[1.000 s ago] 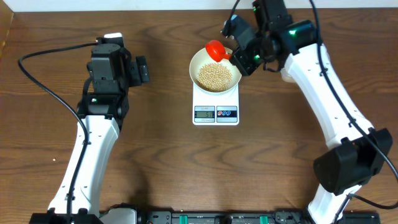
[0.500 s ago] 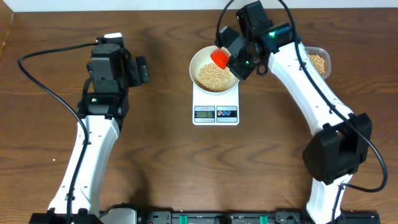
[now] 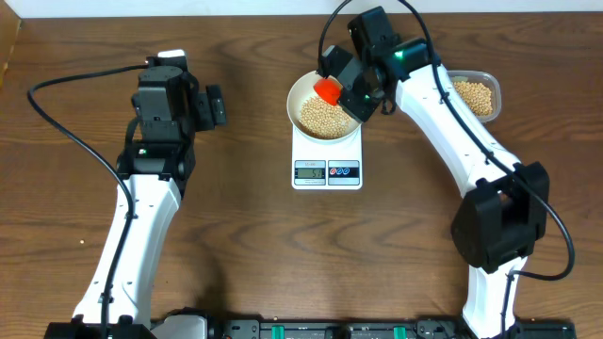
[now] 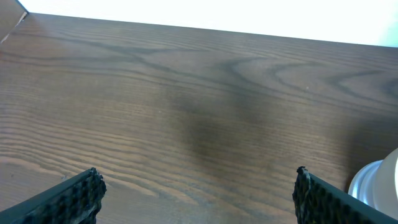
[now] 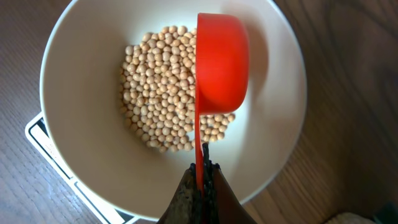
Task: Scoop item into bowl and weigh 50g on scale
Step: 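Carry the scoop left and tilt it to pour beans into the bowl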
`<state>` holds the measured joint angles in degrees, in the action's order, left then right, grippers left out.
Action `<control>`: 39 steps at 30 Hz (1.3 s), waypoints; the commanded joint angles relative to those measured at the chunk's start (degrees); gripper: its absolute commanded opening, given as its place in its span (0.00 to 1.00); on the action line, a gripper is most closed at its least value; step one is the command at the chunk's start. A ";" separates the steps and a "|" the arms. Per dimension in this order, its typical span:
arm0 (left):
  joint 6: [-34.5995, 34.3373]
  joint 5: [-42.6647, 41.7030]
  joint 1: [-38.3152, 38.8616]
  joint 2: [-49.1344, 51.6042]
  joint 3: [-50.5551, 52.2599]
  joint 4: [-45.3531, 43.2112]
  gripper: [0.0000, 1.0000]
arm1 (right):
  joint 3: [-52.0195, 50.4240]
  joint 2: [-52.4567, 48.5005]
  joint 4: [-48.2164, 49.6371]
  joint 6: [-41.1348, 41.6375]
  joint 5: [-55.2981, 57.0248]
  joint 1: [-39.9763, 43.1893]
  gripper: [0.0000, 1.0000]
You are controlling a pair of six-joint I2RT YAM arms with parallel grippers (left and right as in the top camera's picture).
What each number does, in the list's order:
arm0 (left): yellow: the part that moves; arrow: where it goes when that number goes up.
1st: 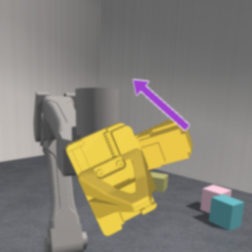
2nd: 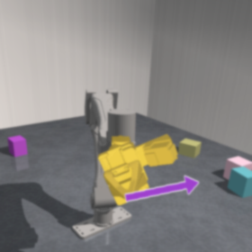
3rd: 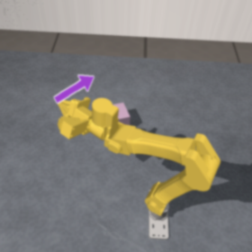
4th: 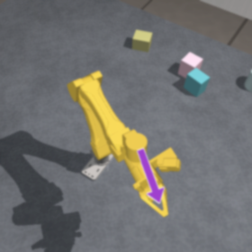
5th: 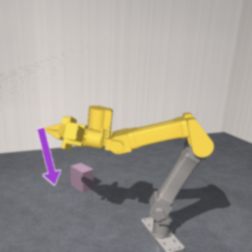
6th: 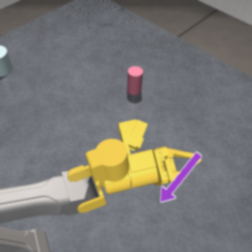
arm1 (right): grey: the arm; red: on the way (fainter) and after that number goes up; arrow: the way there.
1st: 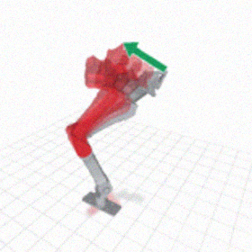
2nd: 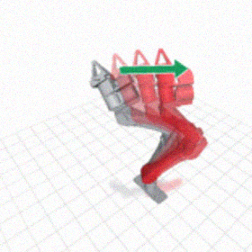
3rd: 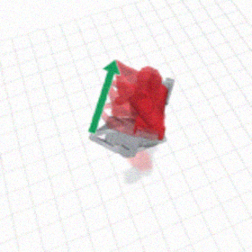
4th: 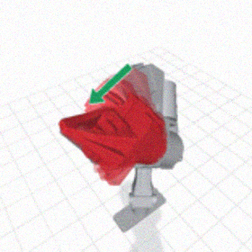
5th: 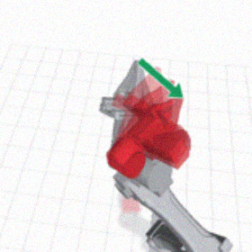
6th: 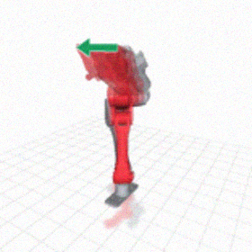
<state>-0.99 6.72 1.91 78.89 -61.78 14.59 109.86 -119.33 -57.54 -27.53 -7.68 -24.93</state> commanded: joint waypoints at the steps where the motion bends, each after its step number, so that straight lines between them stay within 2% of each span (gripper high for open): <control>1: 0.98 -0.09 -0.24 0.31 -0.33 -0.04 0.99 | -0.11 -1.33 0.17 -0.92 0.33 -0.61 0.01; 32: 0.98 -0.09 -0.24 0.31 -0.33 -0.02 0.99 | -0.15 -2.60 -1.55 -1.90 1.25 -3.21 0.01; 39: 0.98 -0.09 -0.24 0.31 -0.33 -0.04 0.99 | -0.15 -2.60 -2.27 -0.39 -2.19 -3.10 0.01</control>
<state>-1.02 6.72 1.91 78.89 -61.78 14.59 109.86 -121.19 -59.66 -28.84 -7.92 -27.79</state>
